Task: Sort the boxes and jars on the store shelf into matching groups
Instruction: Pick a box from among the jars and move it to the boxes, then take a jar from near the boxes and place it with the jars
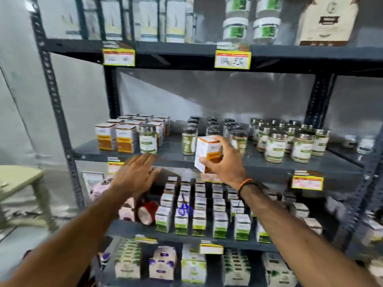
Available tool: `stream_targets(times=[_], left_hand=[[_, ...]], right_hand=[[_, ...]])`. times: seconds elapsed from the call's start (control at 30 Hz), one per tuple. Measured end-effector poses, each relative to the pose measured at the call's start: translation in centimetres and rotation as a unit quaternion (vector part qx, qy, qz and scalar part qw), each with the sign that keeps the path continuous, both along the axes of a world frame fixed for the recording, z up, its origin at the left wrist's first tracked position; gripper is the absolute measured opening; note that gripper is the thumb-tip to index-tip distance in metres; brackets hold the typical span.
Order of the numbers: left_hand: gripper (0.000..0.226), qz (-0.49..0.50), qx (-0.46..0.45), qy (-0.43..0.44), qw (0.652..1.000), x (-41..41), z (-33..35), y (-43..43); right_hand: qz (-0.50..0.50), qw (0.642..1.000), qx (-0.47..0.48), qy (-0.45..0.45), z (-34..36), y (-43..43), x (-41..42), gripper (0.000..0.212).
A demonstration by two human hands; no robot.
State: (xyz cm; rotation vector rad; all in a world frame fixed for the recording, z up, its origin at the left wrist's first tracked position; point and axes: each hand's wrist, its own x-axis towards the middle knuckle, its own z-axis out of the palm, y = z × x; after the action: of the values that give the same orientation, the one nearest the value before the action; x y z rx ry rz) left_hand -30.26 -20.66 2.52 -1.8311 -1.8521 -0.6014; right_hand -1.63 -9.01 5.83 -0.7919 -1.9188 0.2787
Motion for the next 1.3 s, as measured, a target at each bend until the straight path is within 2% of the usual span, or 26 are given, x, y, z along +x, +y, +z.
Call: stream_targets(times=[0.2, 0.3, 0.37, 0.6, 0.87, 0.93, 1.03, 1.13, 1.23, 1.3], left_hand=[[0.044, 0.067, 0.026, -0.017, 0.997, -16.5, 0.9, -3.1], [0.049, 0.063, 0.0, -0.041, 0.997, -22.7, 0.7, -2.5], [0.056, 0.061, -0.025, -0.046, 0.997, -25.2, 0.3, -1.6], [0.077, 0.083, -0.06, -0.018, 0.995, -28.4, -2.3, 2.0], [0.082, 0.059, -0.051, -0.001, 0.997, -29.7, -3.4, 3.6], [0.083, 0.056, -0.047, -0.007, 0.997, -29.6, -3.6, 3.6], [0.082, 0.057, -0.05, -0.014, 0.997, -29.7, -3.5, 3.6], [0.081, 0.057, -0.053, -0.015, 0.997, -29.6, -3.5, 3.6], [0.082, 0.054, -0.052, -0.013, 0.997, -29.6, -3.5, 3.7], [0.082, 0.055, -0.053, -0.013, 0.997, -29.7, -3.7, 3.7]], right_hand=[[-0.023, 0.998, -0.037, 0.036, -0.1, -0.6, -13.5, 0.075], [-0.075, 0.994, -0.046, 0.063, -0.1, 0.1, -18.1, 0.073], [-0.107, 0.992, -0.048, 0.046, -0.5, 0.7, -19.9, 0.076], [-0.17, 0.984, -0.043, -0.007, -1.6, 2.5, -22.9, 0.088], [-0.201, 0.975, -0.076, -0.048, -0.6, 1.4, -24.2, 0.107], [-0.22, 0.974, -0.033, -0.044, -0.6, 0.5, -24.1, 0.103], [-0.218, 0.97, 0.102, -0.045, 0.1, -0.4, -24.3, 0.083], [-0.201, 0.96, 0.15, -0.122, 2.5, 0.2, -25.4, 0.076], [-0.216, 0.937, 0.12, -0.246, 4.7, 1.2, -27.0, 0.085], [-0.216, 0.927, 0.079, -0.295, 5.0, 1.9, -27.8, 0.09]])
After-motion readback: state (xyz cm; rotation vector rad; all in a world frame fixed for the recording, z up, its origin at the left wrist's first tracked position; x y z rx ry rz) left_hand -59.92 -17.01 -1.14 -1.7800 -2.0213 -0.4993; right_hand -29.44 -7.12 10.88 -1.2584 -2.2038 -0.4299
